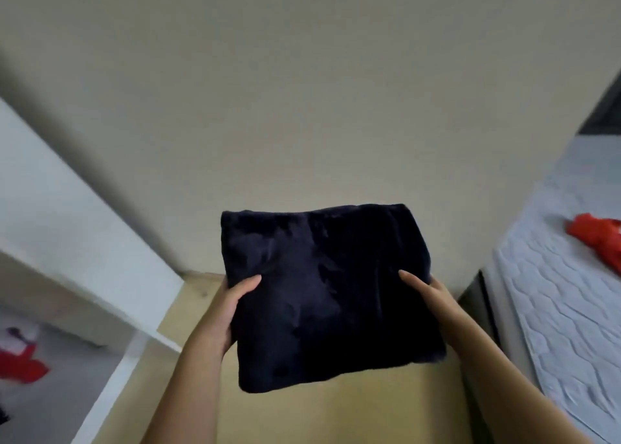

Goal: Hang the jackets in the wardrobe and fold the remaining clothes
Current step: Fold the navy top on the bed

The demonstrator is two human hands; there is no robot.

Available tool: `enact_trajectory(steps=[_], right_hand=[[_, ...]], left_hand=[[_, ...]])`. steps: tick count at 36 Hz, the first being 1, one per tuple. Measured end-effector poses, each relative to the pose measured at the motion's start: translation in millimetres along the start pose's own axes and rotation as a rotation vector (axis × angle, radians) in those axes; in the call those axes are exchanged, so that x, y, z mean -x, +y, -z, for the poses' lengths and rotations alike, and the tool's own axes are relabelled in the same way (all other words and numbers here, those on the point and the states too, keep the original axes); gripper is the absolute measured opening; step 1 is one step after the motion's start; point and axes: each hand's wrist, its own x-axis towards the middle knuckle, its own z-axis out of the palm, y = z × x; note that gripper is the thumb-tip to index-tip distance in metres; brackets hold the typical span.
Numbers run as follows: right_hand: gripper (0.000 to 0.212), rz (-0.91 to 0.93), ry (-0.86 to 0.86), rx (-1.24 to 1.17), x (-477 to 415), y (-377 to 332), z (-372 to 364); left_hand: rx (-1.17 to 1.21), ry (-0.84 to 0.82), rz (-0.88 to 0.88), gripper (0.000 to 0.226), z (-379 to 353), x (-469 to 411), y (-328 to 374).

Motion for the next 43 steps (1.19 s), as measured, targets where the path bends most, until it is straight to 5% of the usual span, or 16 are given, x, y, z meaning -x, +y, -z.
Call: enact_trajectory(steps=[7, 12, 15, 18, 23, 26, 30, 38, 43], right_hand=[[0.044, 0.009, -0.309, 0.145, -3.0, 0.0, -193.1], [0.064, 0.136, -0.468, 0.648, 8.7, 14.0, -321.4], [0.073, 0.319, -0.467, 0.843, 46.4, 1.4, -394.6], [0.056, 0.443, -0.727, 0.772, 98.6, -12.9, -454.2], [0.058, 0.587, -1.138, 0.829, 177.5, -15.2, -513.3], [0.094, 0.952, -1.055, 1.098, 200.4, -4.8, -538.5], [0.100, 1.297, -0.872, 1.308, 210.5, 7.0, -577.2], [0.092, 1.440, -0.691, 1.648, 213.7, -9.9, -669.1], [0.061, 1.563, -0.712, 1.417, 188.4, -21.4, -702.9]], left_hand=[[0.074, 0.341, -0.073, 0.025, 165.7, 64.7, 55.0], [0.044, 0.569, -0.298, 0.006, 250.9, 127.7, 94.0], [-0.066, 0.641, -0.405, 0.029, 277.4, 165.0, 101.9], [-0.156, 0.808, -0.426, 0.029, 299.0, 187.3, 101.1], [-0.195, 1.030, -0.306, 0.028, 350.9, 206.9, 102.0], [-0.005, 1.103, -0.247, 0.037, 383.1, 216.5, 103.5], [0.172, 1.114, -0.245, 0.029, 411.0, 224.9, 107.4], [0.281, 1.215, -0.303, 0.038, 415.3, 221.0, 142.0], [0.340, 1.230, -0.370, 0.033, 419.4, 215.6, 161.3]])
